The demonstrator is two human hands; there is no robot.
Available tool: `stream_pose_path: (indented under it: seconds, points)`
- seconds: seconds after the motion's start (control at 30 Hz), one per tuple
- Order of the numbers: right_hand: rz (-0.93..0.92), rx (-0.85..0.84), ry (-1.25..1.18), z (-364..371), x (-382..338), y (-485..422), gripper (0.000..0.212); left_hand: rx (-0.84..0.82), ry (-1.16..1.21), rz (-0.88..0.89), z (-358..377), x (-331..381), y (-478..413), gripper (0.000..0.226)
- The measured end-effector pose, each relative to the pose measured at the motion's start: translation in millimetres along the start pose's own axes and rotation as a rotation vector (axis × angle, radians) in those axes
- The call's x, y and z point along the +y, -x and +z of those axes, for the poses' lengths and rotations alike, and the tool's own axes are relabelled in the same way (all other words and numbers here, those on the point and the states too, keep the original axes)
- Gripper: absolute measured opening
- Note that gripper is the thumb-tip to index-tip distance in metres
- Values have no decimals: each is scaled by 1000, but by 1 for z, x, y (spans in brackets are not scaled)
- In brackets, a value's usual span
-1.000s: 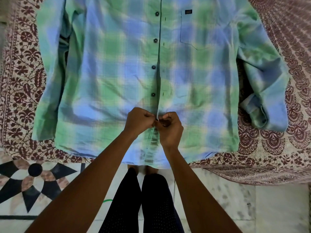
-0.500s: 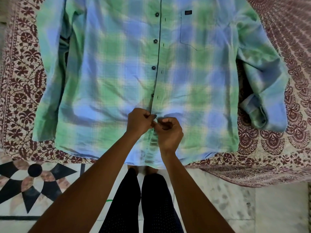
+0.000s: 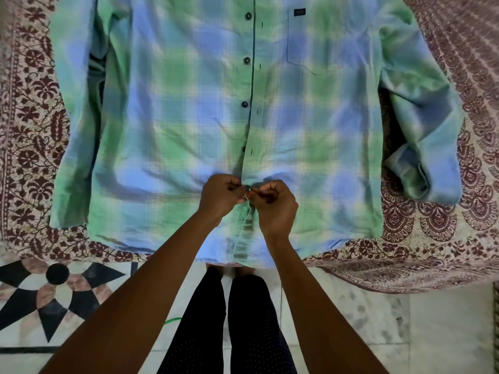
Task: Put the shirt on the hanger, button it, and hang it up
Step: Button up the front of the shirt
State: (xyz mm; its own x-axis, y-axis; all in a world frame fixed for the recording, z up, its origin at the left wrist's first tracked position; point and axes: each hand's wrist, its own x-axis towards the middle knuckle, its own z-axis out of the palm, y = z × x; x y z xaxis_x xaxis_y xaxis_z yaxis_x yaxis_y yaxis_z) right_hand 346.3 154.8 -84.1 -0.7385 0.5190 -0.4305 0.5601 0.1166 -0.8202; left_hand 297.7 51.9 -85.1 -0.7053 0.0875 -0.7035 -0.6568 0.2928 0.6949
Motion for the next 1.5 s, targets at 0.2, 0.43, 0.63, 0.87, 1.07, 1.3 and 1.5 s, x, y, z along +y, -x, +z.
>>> stream_pose_path:
  seconds: [0.2,0.43,0.63,0.87,1.07,1.3,1.5]
  points:
    - [38,-143,-35,-10,4,-10,26,66,-88,68,0,-5,-1,26]
    - [71,-157,37,-9,-1,-21,38,103,-194,184,-3,-8,-1,13]
    - [-44,-134,157,-5,-7,-14,40,68,-160,111,-5,-7,-2,8]
    - [59,-154,153,-6,-11,-19,39,73,-97,106,-2,-10,-5,20]
    - [337,-218,-168,0,-17,-28,33,113,55,81,1,-14,-3,10]
    - [355,-317,12,-12,-27,-36,28,31,-101,149,3,-4,-7,17]
    - [-134,-35,298,15,-49,-40,15,-11,-549,189,-5,5,0,41]
